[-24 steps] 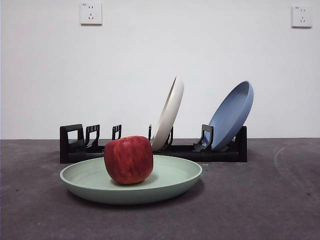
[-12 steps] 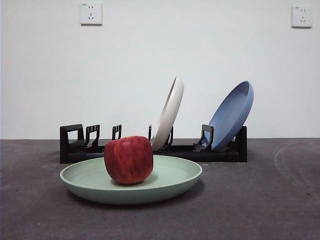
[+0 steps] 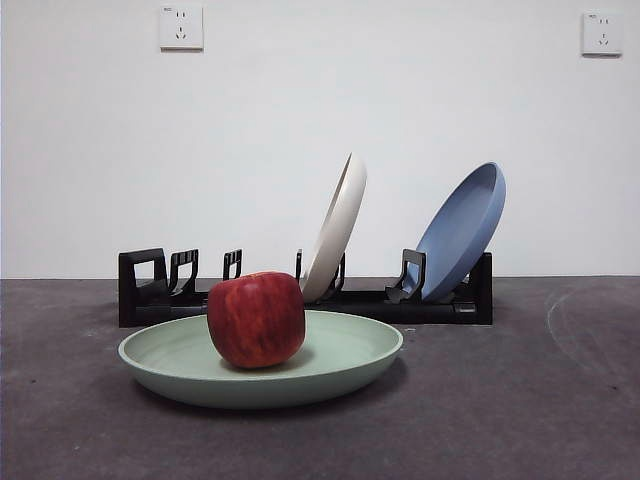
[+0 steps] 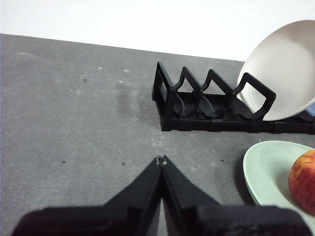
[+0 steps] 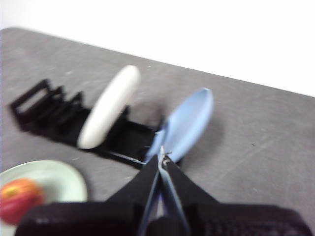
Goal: Take the green plate from the plate rack,put the plate on the table,take the apple from the table,put the apple in the plate
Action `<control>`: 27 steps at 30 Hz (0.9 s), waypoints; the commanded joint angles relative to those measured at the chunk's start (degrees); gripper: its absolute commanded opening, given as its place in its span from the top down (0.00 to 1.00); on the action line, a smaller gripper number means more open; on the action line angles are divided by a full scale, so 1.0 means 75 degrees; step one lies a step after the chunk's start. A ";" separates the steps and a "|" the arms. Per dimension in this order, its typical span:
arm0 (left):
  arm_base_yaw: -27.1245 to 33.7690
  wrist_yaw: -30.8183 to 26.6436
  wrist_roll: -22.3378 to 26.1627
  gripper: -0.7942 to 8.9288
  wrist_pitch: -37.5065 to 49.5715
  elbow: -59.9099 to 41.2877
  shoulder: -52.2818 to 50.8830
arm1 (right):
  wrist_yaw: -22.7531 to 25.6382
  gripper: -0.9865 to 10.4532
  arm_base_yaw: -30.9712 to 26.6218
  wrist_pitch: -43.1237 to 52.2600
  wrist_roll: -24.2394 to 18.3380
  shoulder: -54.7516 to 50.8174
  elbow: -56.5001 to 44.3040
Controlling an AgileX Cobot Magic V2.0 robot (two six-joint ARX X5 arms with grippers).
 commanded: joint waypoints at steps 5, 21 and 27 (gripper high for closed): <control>0.0017 -0.0006 0.0105 0.92 0.0052 -0.0073 0.0000 | -0.0437 0.91 -0.1955 0.3133 0.0178 -0.1134 -0.3958; 0.0017 -0.0003 0.0105 0.92 0.0055 -0.0073 0.0012 | -0.0070 0.91 -0.2836 0.3768 0.0557 -0.4555 -0.7344; 0.0017 -0.0003 0.0105 0.92 0.0055 -0.0073 0.0026 | 0.0216 0.91 -0.2862 0.2454 0.0533 -0.5610 -0.7344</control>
